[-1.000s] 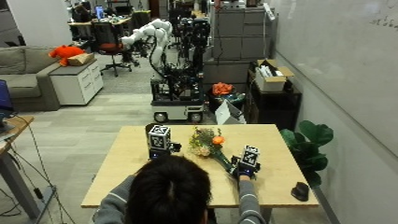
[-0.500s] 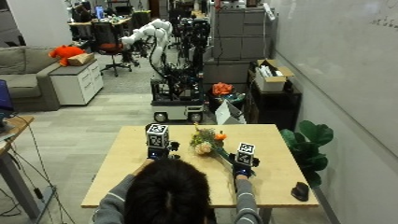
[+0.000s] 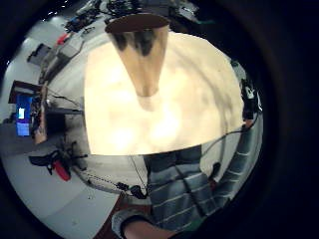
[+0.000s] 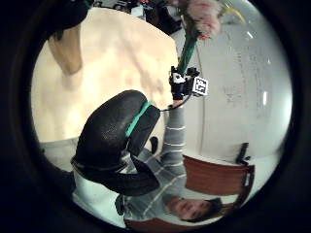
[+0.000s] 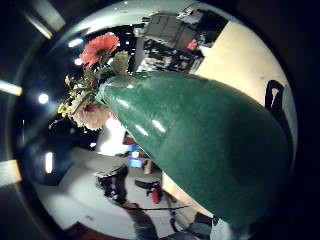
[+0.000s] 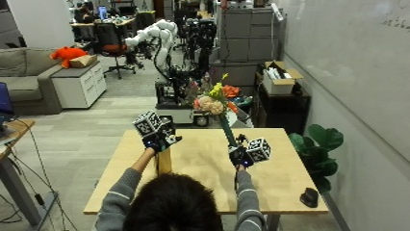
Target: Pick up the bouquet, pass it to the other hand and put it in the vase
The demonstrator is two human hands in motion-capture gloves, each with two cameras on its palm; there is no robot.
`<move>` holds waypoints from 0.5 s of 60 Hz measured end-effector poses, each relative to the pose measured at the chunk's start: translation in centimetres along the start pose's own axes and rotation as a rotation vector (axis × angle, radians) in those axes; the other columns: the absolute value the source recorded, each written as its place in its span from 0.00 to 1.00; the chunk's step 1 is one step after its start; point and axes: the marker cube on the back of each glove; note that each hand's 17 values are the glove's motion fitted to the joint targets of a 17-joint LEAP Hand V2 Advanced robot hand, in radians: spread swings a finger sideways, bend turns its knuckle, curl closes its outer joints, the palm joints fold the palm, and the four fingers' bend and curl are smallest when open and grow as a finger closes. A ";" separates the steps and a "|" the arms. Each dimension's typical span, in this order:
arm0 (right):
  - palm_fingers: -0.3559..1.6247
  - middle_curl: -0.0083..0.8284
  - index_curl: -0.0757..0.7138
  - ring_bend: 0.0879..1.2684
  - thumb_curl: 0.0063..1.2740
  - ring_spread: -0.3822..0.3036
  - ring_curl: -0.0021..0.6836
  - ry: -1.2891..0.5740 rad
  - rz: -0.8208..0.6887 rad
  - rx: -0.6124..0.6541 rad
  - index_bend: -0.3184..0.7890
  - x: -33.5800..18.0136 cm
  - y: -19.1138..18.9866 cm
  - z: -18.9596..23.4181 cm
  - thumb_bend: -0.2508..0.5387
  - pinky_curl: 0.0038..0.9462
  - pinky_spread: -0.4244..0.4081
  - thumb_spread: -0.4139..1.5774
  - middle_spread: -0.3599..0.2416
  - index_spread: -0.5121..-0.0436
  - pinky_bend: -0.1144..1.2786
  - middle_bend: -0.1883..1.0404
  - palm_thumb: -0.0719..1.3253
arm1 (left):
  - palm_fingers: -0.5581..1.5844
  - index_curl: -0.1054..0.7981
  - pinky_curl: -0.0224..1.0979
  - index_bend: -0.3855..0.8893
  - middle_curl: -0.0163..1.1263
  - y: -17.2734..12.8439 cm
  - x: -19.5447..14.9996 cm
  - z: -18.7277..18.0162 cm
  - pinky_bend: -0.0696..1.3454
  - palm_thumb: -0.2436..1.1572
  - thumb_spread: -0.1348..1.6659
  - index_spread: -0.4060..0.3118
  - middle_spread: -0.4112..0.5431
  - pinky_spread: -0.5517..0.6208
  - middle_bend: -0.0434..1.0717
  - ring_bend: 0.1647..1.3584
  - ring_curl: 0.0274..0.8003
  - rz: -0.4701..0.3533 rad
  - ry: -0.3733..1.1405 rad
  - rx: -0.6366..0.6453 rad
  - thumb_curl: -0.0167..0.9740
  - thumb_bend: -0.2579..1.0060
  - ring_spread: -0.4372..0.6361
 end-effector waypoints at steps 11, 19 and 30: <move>0.87 0.82 0.85 0.82 0.40 0.30 0.92 0.215 0.183 0.194 0.78 -1.9 0.3 1.1 0.39 0.63 0.26 0.74 0.37 0.65 0.67 0.90 0.83 | 0.50 0.56 0.30 0.44 0.33 -1.0 2.4 -1.5 0.17 0.30 0.66 0.47 0.49 0.67 0.21 0.17 0.33 0.023 0.266 -0.077 0.31 0.19 0.57; 0.86 0.82 0.87 0.83 0.43 0.30 0.92 0.200 0.073 0.199 0.79 -5.6 1.1 3.3 0.36 0.64 0.26 0.74 0.37 0.66 0.68 0.91 0.83 | 0.49 0.55 0.31 0.42 0.33 -1.5 5.6 -1.9 0.18 0.32 0.66 0.50 0.50 0.67 0.19 0.18 0.35 0.028 0.217 0.056 0.31 0.19 0.57; 0.86 0.82 0.88 0.84 0.48 0.30 0.92 0.063 0.135 0.138 0.79 -6.2 1.6 8.4 0.33 0.64 0.26 0.74 0.37 0.66 0.68 0.91 0.84 | 0.49 0.52 0.32 0.42 0.33 -7.3 7.3 -0.5 0.21 0.37 0.64 0.52 0.50 0.67 0.21 0.19 0.35 0.137 0.541 0.271 0.33 0.20 0.56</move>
